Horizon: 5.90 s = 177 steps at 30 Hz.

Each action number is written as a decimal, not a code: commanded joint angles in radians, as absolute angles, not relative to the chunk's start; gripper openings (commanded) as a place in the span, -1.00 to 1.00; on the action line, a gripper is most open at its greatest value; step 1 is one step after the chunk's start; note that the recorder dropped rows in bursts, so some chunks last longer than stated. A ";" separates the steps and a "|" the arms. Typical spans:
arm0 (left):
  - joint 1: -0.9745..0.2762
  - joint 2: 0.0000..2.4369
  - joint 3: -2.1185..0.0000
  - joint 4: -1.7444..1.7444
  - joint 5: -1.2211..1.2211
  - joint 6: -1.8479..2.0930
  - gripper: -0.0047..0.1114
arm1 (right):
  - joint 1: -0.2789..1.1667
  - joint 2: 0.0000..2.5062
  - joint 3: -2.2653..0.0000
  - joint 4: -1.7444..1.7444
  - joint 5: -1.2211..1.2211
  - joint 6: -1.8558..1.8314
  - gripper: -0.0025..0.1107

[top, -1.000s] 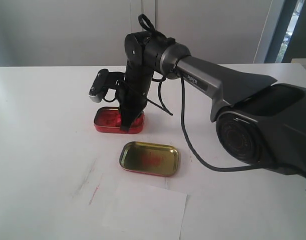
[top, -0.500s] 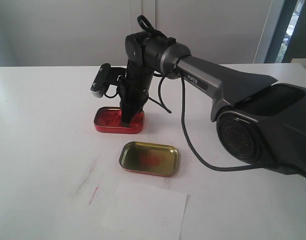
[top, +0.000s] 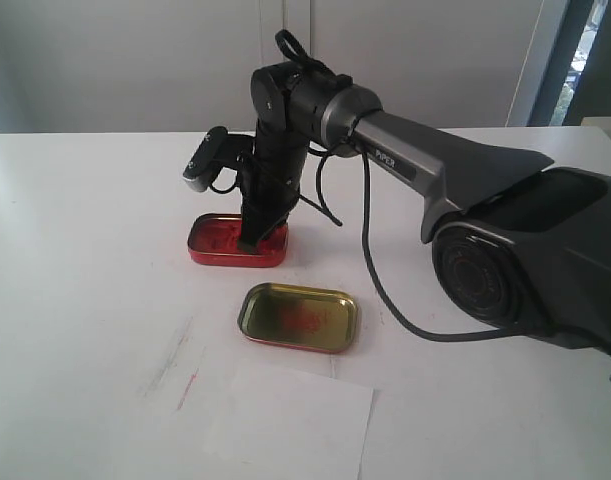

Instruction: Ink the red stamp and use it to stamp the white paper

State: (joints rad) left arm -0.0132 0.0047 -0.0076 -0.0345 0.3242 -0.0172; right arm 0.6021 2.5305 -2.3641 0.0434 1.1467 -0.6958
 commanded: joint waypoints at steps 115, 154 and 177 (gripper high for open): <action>-0.011 0.000 0.000 -0.036 0.333 -0.022 -0.92 | 0.578 2.574 -2.465 0.000 1.221 -0.512 -0.96; -0.011 0.000 0.000 -0.036 0.333 -0.022 -0.92 | 0.578 2.523 -2.465 -0.022 1.221 -0.554 -0.96; -0.011 0.000 0.000 -0.036 0.333 -0.022 -0.92 | 0.578 2.506 -2.465 -0.020 1.221 -0.544 -0.96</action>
